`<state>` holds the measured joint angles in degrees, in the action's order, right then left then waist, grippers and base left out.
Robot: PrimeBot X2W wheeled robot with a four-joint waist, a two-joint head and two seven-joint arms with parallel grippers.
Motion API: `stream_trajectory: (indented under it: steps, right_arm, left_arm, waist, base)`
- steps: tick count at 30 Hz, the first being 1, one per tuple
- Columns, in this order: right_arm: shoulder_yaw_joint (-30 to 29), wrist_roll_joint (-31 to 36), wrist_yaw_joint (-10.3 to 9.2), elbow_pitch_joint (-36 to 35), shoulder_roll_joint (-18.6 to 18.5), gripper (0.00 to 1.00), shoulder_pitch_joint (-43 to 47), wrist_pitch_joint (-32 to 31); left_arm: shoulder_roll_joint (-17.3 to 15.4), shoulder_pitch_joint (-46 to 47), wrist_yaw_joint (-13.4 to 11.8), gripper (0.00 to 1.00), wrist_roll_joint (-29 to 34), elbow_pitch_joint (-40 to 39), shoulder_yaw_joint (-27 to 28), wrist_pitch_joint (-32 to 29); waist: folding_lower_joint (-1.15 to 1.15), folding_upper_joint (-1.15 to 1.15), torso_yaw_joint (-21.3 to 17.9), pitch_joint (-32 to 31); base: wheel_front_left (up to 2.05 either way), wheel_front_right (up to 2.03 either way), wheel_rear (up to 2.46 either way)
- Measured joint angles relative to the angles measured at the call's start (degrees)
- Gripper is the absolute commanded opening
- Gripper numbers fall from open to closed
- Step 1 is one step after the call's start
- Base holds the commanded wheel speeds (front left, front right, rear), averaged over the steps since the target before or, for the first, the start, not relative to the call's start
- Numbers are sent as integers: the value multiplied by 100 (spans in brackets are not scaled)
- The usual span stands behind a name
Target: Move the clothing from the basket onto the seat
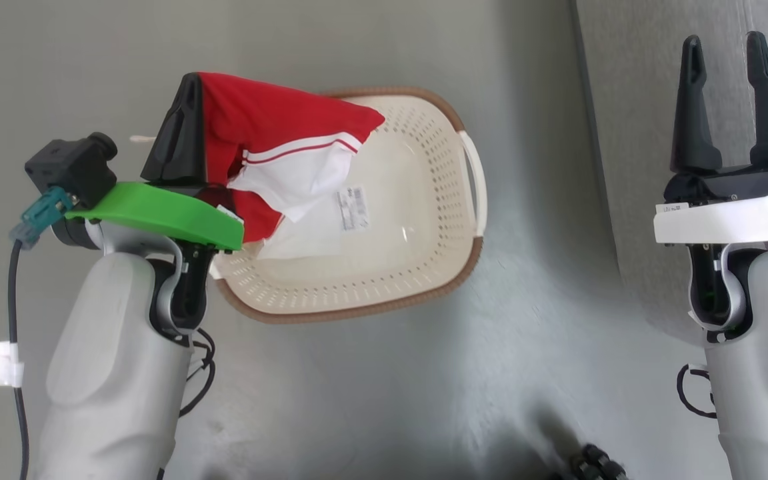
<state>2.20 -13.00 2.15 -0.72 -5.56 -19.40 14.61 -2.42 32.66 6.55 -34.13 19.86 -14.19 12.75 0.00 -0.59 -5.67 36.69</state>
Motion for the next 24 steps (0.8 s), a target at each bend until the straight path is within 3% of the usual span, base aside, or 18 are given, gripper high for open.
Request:
stream_trajectory:
  steps: [6, 13, 24]
  right_arm:
    - [233, 143, 244, -23, -102, 100, 17, 0]
    - [981, 355, 436, -9, -127, 100, 96, 0]
    - [2517, 549, 499, 508, -216, 100, 298, 0]
  left_arm:
    - [-45, -200, 7, 0, 4, -358, -40, 0]
    - [-199, -444, 8, 0, 81, -767, -230, -19]
    - [-321, -773, 33, 0, 266, -1358, -745, -526]
  waist:
    - [0, 0, 237, -522]
    - [0, 0, 448, -1127]
    - [0, 0, 722, -2059]
  base:
    - [0, 0, 0]
    - [0, 0, 0]
    - [0, 0, 0]
